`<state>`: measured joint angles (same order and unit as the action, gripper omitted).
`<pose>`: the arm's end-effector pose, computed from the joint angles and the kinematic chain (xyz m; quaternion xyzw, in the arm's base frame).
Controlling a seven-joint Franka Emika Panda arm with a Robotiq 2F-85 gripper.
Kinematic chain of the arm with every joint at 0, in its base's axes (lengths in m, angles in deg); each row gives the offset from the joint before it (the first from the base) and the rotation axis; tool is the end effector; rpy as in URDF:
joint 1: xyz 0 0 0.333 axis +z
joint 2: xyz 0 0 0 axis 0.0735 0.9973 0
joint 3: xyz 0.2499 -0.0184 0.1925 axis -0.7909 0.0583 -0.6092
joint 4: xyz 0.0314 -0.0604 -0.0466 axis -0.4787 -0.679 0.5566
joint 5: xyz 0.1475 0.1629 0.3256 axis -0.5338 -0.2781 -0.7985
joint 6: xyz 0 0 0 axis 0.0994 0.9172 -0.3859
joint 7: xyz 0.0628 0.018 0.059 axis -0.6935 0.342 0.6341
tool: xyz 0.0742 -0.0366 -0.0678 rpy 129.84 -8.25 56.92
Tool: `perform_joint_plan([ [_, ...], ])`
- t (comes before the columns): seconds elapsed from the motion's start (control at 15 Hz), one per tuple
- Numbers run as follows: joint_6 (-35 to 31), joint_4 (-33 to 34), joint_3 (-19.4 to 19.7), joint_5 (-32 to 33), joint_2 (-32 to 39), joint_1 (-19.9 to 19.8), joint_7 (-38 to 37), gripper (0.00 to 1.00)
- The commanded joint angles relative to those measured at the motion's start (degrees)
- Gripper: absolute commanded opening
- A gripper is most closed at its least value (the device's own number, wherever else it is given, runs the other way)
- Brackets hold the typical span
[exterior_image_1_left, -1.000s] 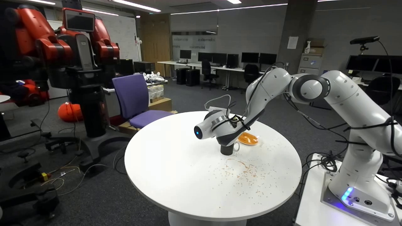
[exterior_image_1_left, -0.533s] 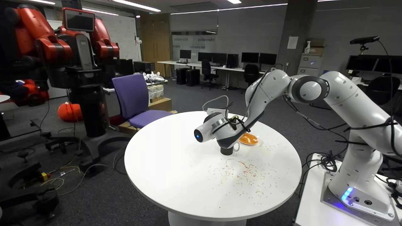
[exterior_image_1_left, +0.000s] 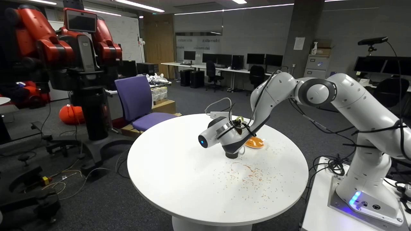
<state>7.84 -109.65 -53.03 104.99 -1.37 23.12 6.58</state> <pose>0.6333 0.1604 0.1988 0.4370 0.5576 -0.5522 0.4395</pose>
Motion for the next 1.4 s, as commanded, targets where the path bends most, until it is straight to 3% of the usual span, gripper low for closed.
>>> perform_joint_plan([
  [0.0, 3.5, 1.3, 1.2, 2.9, 0.9, 1.5, 3.4, 0.05],
  [1.33, 7.2, 0.4, 1.9, 9.6, 2.2, 3.5, 10.5, 0.05],
])
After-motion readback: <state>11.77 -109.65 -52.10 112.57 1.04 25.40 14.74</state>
